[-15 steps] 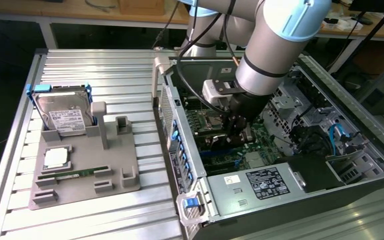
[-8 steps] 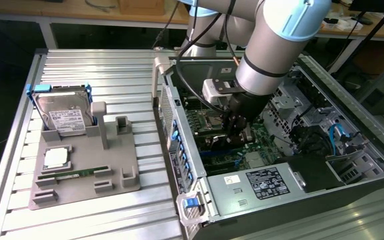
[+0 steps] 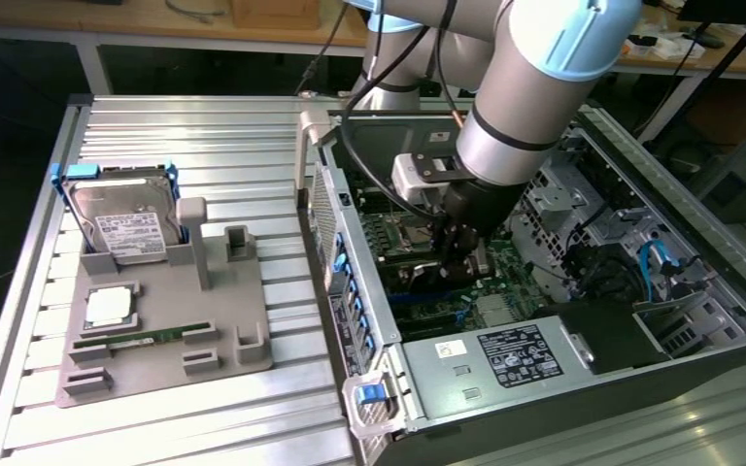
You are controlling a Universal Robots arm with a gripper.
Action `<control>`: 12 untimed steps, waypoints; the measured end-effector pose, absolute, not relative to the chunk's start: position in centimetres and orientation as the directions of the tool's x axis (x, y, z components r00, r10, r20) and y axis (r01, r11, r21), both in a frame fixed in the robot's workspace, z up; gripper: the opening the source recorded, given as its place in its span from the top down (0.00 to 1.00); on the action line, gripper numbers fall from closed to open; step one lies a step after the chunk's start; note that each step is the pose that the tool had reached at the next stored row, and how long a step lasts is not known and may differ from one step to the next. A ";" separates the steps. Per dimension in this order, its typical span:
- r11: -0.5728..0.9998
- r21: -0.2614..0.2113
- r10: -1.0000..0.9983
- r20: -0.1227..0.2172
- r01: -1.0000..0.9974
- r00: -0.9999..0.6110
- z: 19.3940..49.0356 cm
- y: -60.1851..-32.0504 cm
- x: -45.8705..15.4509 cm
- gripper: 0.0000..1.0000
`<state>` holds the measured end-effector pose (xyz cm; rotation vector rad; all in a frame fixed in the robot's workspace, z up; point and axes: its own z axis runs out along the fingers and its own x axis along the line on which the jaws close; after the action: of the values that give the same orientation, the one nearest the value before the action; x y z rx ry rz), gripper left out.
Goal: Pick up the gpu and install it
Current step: 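Insert the gpu into the slot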
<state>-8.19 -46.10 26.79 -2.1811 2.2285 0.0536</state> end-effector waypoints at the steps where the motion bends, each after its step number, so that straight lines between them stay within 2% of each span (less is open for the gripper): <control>1: 0.021 0.009 -0.999 -0.040 -1.000 -0.022 26.7 -46.1 -8.2 0.73; 12: 0.023 0.009 -0.999 -0.040 -1.000 -0.023 26.5 -46.1 -8.6 0.73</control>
<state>-8.60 -46.09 26.52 -2.1798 2.2303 0.0530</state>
